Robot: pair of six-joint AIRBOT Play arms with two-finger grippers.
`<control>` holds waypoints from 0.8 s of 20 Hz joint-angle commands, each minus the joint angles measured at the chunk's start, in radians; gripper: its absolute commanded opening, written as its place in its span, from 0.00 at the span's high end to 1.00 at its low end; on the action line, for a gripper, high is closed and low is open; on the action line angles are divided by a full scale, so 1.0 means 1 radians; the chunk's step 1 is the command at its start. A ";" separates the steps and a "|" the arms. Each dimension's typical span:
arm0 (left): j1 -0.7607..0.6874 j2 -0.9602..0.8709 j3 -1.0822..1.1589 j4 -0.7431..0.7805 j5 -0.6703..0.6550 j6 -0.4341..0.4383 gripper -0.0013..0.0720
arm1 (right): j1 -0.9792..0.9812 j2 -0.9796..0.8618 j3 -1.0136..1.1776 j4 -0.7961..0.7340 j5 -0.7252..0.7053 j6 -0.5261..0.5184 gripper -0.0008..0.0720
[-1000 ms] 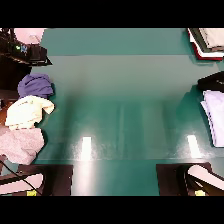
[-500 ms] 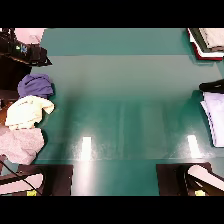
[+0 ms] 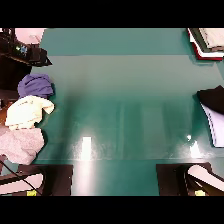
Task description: Fold the shirts.
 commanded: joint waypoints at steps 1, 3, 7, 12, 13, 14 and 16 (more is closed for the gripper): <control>0.000 0.000 0.000 0.000 0.001 0.007 0.95 | 0.000 0.000 0.001 -0.124 0.072 0.024 0.29; 0.000 0.000 0.000 0.000 0.001 0.007 0.95 | 0.002 0.000 0.001 -0.105 0.085 0.034 0.29; 0.000 0.000 0.000 0.000 0.012 0.006 0.94 | 0.075 0.000 0.001 0.138 0.112 0.048 0.29; 0.000 0.000 0.000 -0.003 -0.011 -0.002 0.94 | 0.387 0.000 0.001 0.463 0.081 0.043 0.60; 0.000 0.000 0.000 -0.003 -0.003 -0.002 0.94 | 0.478 0.000 0.001 0.460 0.058 0.035 0.78; 0.000 0.000 0.000 -0.003 0.010 -0.002 0.94 | 0.564 0.000 0.001 0.460 0.034 0.011 0.96; 0.000 0.000 0.000 -0.003 0.032 -0.002 0.94 | 0.708 0.000 0.001 0.458 -0.023 -0.022 0.96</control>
